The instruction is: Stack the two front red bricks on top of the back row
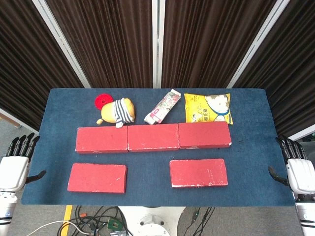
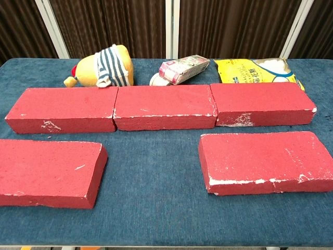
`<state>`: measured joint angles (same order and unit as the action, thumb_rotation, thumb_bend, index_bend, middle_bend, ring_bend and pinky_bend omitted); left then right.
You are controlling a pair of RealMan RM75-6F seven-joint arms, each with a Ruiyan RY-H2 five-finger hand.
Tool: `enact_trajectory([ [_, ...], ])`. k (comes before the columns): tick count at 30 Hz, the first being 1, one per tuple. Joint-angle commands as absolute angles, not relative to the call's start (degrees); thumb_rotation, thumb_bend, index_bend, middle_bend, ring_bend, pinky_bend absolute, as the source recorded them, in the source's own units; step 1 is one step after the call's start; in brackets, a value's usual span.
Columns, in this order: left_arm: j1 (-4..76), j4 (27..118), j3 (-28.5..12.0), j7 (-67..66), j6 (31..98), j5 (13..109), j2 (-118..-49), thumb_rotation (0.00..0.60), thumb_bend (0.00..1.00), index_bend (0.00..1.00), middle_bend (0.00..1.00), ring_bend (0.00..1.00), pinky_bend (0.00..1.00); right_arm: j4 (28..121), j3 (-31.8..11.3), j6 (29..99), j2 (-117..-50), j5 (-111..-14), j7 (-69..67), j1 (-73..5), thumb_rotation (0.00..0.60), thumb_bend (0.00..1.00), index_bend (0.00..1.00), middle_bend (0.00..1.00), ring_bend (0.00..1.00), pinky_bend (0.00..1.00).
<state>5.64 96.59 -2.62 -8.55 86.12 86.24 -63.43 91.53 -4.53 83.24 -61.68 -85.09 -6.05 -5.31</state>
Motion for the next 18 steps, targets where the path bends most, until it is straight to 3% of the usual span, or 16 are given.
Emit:
enact_trajectory([
  [1,5.55,96.43,-2.47,-8.22,86.13,86.35,-63.61,0.6,0.0,0.0,0.0,0.0,0.0,91.59,-4.54,83.28,-61.49,-85.04,-6.08,-5.27,0.6,0.24,0.0,0.0,0.0,0.0],
  [9,6.22,97.57,-1.4,-7.17,84.09,87.29,-63.56,0.6,0.0,0.0,0.0,0.0,0.0,91.39,-4.75,83.04,-61.42,-84.48,-6.81,-5.29,0.6,0.24,0.0,0.0,0.0,0.0],
  [18,8.23,101.84,3.07,-2.43,76.7,90.33,-63.25,0.6,0.0,0.0,0.0,0.0,0.0,91.68,-4.53,83.21,-60.77,-85.03,-6.41,-5.25,0.6,0.24,0.0,0.0,0.0,0.0],
])
